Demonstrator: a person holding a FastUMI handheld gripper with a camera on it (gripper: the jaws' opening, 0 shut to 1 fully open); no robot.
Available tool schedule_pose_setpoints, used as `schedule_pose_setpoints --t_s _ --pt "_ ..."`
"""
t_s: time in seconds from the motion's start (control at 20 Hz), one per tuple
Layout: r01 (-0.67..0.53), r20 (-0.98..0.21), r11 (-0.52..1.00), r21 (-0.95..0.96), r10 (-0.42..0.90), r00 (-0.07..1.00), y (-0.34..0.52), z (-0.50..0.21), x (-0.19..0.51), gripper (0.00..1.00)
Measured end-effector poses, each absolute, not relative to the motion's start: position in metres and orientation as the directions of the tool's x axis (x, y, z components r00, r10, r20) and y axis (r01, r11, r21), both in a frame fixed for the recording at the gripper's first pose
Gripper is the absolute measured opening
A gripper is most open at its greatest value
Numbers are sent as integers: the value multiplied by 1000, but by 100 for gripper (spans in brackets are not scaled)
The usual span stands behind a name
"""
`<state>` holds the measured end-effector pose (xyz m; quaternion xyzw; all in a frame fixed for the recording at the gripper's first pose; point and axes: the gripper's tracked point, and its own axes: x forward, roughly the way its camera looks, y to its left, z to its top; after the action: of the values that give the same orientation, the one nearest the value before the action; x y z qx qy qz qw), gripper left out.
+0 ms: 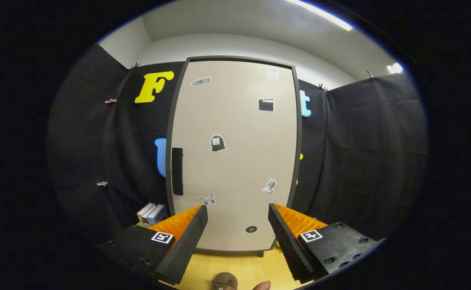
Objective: Open the shoe cabinet door, grab the shoes and put them into the shoe cabinet, then close the shoe cabinet door.
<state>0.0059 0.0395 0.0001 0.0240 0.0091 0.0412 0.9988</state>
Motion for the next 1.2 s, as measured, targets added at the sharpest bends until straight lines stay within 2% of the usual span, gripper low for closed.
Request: schedule_pose_setpoints --t_s 0.3,0.75,1.2 --pt "-137 -91 984 113 148 985 72 -36 6 98" --pt "-203 -14 974 99 205 979 152 1 71 98" --pt "-155 -4 986 61 155 988 196 6 151 98"
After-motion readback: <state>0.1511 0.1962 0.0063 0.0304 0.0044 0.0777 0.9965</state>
